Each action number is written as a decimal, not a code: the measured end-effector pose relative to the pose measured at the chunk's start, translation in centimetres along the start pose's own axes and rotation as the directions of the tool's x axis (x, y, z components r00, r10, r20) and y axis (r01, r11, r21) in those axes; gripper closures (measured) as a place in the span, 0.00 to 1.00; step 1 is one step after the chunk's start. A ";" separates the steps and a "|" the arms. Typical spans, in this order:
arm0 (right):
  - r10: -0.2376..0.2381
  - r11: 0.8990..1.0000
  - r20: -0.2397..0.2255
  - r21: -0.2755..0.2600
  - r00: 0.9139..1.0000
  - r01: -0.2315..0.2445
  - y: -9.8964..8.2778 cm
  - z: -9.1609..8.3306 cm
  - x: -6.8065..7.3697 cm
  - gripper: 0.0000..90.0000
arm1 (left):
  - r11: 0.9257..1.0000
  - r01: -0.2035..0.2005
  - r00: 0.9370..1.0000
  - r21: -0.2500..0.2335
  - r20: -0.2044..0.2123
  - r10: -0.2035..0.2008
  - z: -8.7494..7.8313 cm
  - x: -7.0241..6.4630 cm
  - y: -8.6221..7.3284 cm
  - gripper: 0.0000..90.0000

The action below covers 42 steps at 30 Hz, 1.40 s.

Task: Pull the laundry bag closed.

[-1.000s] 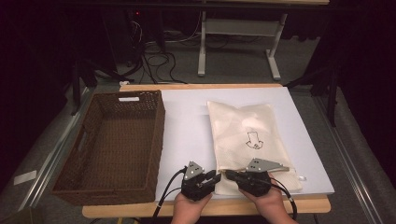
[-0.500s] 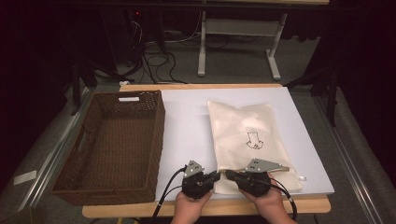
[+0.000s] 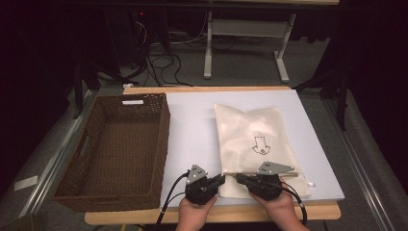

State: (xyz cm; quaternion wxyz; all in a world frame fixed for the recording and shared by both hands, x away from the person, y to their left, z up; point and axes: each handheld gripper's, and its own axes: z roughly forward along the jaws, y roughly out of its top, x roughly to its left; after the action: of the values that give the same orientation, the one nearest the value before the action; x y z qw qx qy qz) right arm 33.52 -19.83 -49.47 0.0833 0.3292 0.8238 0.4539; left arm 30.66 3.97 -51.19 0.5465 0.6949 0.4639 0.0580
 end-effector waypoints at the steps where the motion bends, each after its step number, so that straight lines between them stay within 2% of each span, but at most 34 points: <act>1: -0.008 1.000 0.007 0.005 1.000 0.008 0.0 0.0 0.1 0.98 | 1.000 0.001 1.000 0.007 0.002 -0.001 0.0 0.1 0.0 0.95; 10: -0.021 1.000 0.005 0.023 1.000 0.020 -0.3 -0.1 -0.1 0.98 | 0.999 -0.029 0.999 0.029 -0.017 0.029 0.2 -0.1 0.0 0.95; 14: -0.017 1.000 0.029 0.026 0.999 0.016 -0.5 -0.5 -0.4 0.98 | 0.999 -0.049 0.998 0.024 -0.033 0.050 0.1 -0.3 0.0 0.95; 20: -0.028 0.999 0.038 0.032 0.999 0.026 -0.7 -0.9 -0.8 0.98 | 0.999 -0.045 0.998 0.023 -0.038 0.046 0.0 -0.3 0.0 0.95; 24: -0.013 0.999 0.052 0.034 0.999 0.011 -1.0 -1.3 -1.3 0.98 | 0.999 -0.042 0.998 0.023 -0.038 0.043 0.0 -0.2 0.0 0.95; 32: -0.034 0.998 0.080 0.052 0.996 0.030 -1.3 -2.0 -1.7 0.98 | 0.998 -0.049 0.997 0.031 -0.049 0.051 -0.1 -0.2 0.0 0.95; 35: -0.024 0.998 0.090 0.053 0.996 0.019 -1.4 -2.5 -2.3 0.98 | 0.998 -0.057 0.997 0.031 -0.055 0.059 -0.1 -0.3 0.0 0.95; 42: -0.002 0.999 0.106 0.053 0.994 -0.004 -1.7 -3.4 -3.0 0.98 | 0.998 -0.048 0.997 0.034 -0.062 0.050 -0.2 -0.1 0.1 0.95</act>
State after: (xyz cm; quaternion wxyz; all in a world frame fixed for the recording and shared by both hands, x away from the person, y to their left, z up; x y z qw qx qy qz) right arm 33.61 -24.68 -49.35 0.1182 0.3555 0.8297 0.4139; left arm 30.55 4.06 -51.01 0.5187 0.7125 0.4648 0.0858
